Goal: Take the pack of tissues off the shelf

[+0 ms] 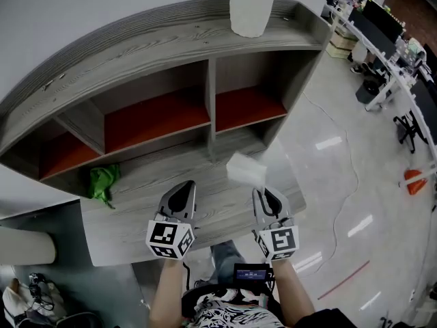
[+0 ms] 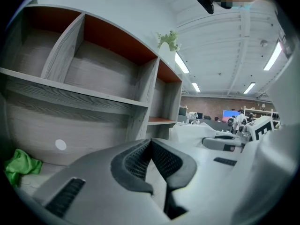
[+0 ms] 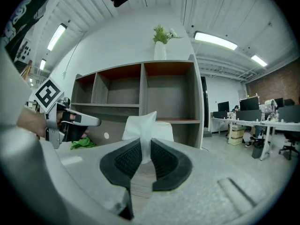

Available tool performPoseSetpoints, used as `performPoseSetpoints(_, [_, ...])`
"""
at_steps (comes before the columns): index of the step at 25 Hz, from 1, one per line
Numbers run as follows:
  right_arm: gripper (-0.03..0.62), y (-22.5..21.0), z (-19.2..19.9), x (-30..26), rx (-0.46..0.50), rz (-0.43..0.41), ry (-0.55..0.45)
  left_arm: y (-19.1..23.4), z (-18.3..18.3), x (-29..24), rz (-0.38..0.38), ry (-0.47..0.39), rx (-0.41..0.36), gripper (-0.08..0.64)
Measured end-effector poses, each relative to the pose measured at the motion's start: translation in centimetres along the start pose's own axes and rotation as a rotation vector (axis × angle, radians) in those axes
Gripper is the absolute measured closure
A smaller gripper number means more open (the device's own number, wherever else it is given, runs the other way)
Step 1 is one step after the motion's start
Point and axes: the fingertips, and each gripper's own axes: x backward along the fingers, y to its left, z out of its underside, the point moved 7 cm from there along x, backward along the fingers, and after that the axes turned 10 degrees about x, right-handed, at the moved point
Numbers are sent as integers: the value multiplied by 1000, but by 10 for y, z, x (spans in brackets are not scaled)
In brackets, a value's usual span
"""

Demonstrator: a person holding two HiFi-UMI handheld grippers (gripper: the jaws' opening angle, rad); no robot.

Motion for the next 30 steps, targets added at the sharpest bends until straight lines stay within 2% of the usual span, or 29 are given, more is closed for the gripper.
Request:
performPoseSetpoints(15, [542, 9, 52, 2, -9, -36, 112, 22, 45, -13, -29, 95, 25, 554])
performPoseSetpoints(23, [542, 19, 85, -3, -7, -95, 186, 38, 76, -21, -58, 164, 47, 554])
performPoseSetpoints(30, [541, 24, 111, -9, -43, -152, 237, 46, 99, -26, -53, 219, 65, 553])
